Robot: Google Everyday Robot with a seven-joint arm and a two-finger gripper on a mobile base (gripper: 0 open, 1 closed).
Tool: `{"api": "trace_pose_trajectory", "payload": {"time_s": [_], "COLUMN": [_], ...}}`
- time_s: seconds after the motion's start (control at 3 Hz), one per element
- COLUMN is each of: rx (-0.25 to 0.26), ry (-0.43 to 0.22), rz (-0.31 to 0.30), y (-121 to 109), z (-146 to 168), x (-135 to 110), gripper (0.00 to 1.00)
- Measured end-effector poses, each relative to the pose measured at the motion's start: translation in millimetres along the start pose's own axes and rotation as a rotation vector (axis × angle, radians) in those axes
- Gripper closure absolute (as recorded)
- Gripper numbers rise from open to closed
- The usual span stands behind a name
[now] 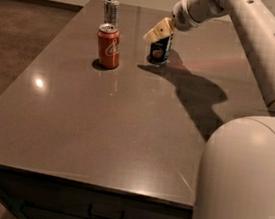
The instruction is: Move pepsi can near redbull can
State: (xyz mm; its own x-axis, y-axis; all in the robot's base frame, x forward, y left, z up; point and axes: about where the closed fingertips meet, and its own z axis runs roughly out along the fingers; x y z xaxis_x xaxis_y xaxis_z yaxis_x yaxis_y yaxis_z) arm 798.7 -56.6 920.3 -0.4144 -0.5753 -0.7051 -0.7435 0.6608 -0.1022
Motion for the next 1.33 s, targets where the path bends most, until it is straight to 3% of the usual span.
{"api": "trace_pose_trajectory", "payload": {"time_s": [0.67, 1.0, 1.33], "rx": [-0.032, -0.039, -0.039], "ry": [-0.006, -0.028, -0.055], "rz": [-0.017, -0.036, -0.056], "y": [7, 11, 15], "z": [-1, -4, -3], "x": [-3, -25, -52], "gripper": [0.61, 0.93, 1.00]}}
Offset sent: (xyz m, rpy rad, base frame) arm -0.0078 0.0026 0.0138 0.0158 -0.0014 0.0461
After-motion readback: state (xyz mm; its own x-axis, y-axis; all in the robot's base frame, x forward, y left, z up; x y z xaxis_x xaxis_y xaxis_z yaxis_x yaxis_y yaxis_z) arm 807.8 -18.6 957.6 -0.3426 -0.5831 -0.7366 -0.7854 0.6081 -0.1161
